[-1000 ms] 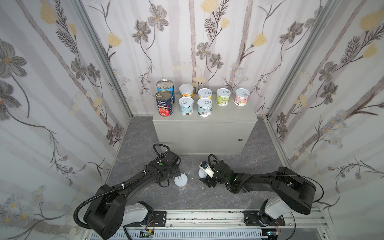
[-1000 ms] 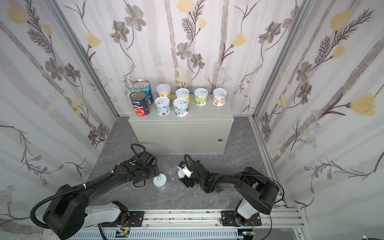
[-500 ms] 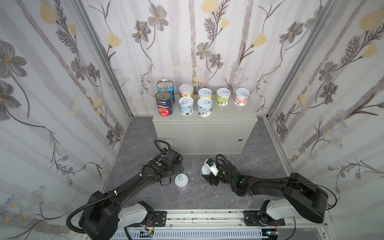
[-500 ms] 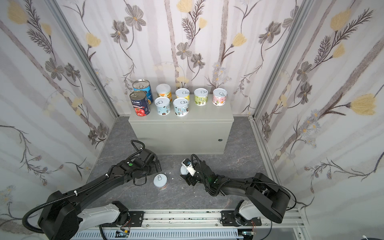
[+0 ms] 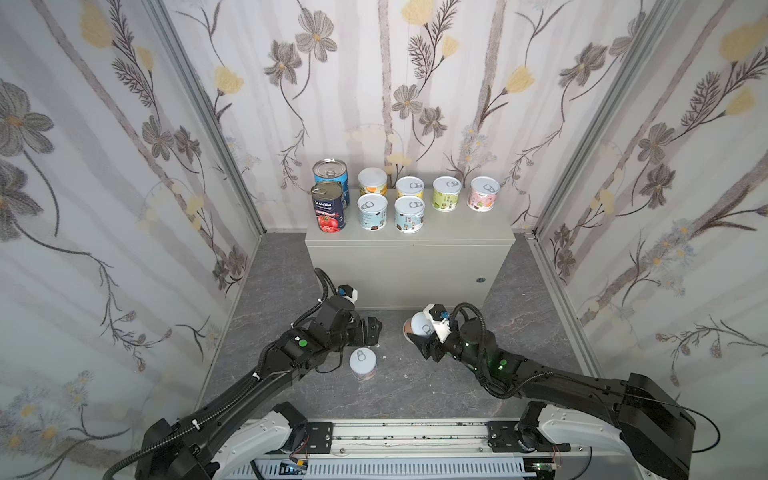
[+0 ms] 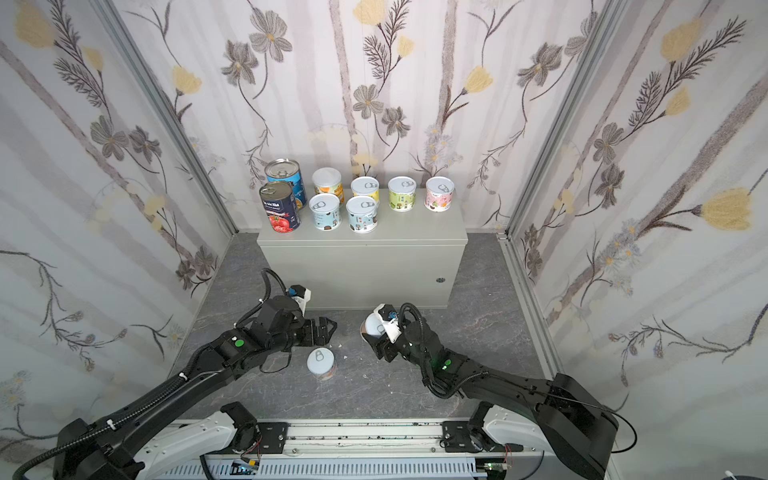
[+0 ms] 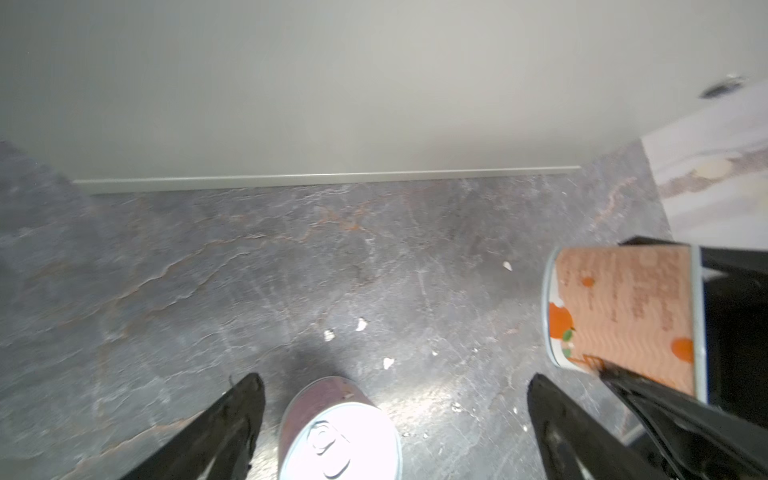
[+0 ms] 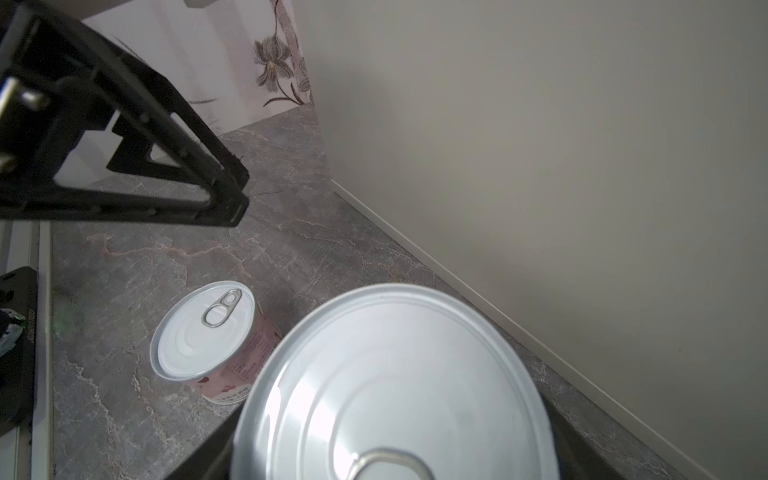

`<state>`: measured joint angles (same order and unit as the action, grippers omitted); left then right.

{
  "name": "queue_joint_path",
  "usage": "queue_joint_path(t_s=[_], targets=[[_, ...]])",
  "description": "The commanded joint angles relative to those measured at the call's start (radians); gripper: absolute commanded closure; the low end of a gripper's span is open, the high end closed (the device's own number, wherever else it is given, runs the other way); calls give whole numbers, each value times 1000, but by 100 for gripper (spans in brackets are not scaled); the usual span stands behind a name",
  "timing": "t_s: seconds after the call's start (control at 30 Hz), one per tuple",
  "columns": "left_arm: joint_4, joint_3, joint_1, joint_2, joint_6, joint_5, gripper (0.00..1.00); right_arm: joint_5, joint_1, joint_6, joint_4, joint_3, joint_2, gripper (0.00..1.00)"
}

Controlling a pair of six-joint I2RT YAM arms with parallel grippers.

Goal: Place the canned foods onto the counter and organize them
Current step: 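Lift the orange-labelled can with the right gripper toward the cabinet top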

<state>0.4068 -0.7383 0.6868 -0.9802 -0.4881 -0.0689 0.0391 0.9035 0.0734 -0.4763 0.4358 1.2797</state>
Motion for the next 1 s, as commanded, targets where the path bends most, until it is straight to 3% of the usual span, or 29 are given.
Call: queue_joint_path(t_s=[0.0,0.3,0.67,0.97], targets=[[-97,-25,37,-7,96,-45,0,78,-7,31,32,38,-39,50],[-263,-68,118,-73,219,-46,0,153,-39,74,257,138,-148,50],[-356,-119,129,-100,295,-82,0,202,-123,105,447,264,-261,49],[-430,-175,128,-133,331,-94,0,154,-218,71,554,448,-264,49]])
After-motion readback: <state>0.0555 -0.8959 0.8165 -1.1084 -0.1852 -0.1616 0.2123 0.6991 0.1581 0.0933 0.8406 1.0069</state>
